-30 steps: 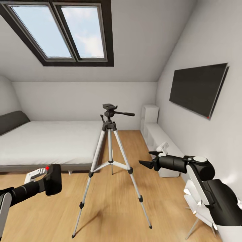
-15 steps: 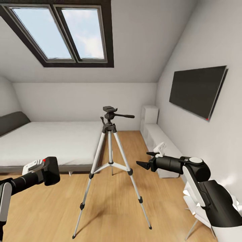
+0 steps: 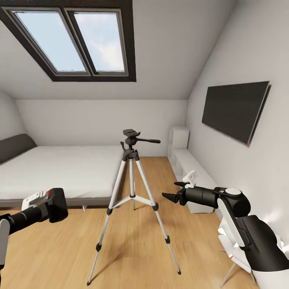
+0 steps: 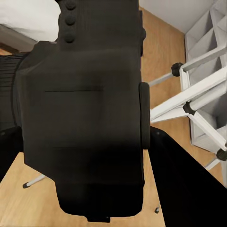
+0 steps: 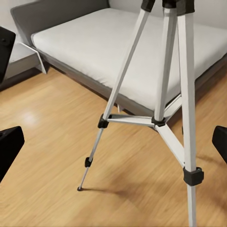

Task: Attach the digital camera to the camera tripod in the bedroom.

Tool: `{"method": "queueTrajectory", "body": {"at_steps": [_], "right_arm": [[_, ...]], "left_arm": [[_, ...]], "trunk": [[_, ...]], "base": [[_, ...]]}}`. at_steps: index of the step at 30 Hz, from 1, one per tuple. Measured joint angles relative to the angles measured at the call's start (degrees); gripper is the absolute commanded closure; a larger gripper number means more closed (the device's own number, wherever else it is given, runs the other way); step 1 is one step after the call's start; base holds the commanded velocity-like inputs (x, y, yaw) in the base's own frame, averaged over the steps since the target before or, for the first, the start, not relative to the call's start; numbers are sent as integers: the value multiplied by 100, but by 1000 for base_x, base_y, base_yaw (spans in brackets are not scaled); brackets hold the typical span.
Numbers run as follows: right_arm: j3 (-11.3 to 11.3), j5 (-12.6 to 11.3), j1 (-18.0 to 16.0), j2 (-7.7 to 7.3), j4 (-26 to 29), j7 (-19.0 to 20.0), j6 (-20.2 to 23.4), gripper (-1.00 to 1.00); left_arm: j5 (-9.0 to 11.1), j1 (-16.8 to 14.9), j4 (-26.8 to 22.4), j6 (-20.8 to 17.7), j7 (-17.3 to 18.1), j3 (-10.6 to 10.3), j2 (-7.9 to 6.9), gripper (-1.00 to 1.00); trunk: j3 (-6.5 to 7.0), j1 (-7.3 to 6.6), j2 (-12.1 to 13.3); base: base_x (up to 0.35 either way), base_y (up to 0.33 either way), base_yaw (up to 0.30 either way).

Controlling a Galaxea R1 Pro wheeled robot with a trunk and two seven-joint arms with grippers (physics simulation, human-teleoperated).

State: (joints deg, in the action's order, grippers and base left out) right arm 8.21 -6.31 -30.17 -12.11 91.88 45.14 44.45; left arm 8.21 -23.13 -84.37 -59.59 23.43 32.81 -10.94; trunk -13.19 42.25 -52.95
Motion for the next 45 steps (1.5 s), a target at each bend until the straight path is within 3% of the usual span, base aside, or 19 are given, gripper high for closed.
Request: {"method": "queueTrajectory", "body": {"at_steps": [8, 23, 28, 33, 45], "right_arm": [[0, 1, 0, 7, -5, -8, -8, -100], [6, 30, 8, 6, 0, -5, 40, -100], [14, 29, 4, 11, -13, -8, 68, -100], [14, 29, -5, 32, -45, -10, 75, -100], [86, 51, -22, 264, -413, -22, 27, -100]], "left_arm": [[-7, 16, 65, -1, -122, 224, -19, 100], [27, 57, 10, -4, -222, 161, 39, 100], [68, 73, -335, -4, -223, 159, 199, 100], [71, 76, -427, -4, -223, 154, 269, 100], [65, 78, -429, -4, -221, 166, 299, 100]], "trunk": [[144, -176, 321], [414, -506, 924], [504, -616, 1125], [594, -726, 1326], [811, -990, 1808]], "base": [[0, 0, 0], [0, 0, 0], [0, 0, 0], [0, 0, 0], [0, 0, 0]]}}
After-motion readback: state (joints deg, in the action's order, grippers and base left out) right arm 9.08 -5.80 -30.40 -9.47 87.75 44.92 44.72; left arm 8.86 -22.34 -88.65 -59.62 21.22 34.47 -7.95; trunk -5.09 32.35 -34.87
